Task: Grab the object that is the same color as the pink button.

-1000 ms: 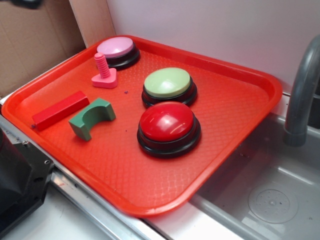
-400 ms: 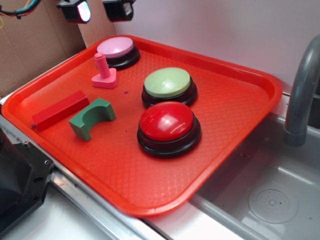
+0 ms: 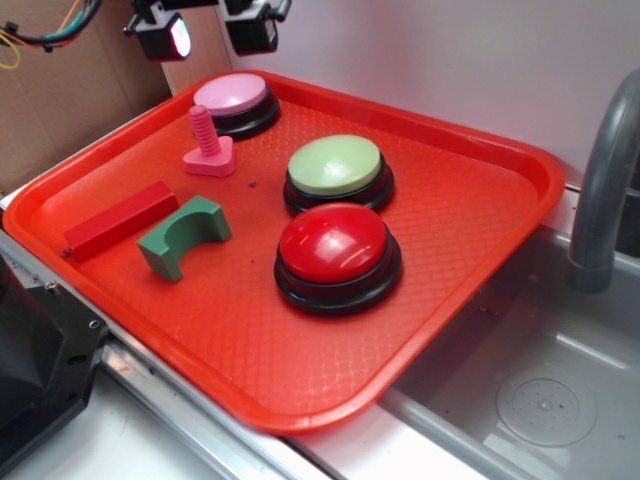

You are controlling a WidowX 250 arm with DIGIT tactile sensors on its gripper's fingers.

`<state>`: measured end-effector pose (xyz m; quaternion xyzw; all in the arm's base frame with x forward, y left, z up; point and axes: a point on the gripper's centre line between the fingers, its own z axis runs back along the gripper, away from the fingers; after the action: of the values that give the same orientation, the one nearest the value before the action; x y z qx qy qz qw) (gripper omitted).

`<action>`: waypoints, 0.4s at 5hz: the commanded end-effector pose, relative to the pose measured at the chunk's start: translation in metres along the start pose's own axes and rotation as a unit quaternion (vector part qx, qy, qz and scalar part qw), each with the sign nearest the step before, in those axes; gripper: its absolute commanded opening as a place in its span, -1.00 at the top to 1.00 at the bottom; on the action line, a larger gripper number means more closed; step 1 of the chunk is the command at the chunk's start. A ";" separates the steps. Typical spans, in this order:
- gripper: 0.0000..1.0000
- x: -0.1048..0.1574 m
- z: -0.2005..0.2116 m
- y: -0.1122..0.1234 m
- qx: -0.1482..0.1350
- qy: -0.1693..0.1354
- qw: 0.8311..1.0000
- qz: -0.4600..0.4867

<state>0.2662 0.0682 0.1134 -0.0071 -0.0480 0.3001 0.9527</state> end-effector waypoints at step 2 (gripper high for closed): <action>-1.00 0.006 -0.035 0.019 0.008 0.020 1.000 0.004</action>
<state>0.2609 0.0823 0.0665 -0.0051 -0.0077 0.3066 0.9518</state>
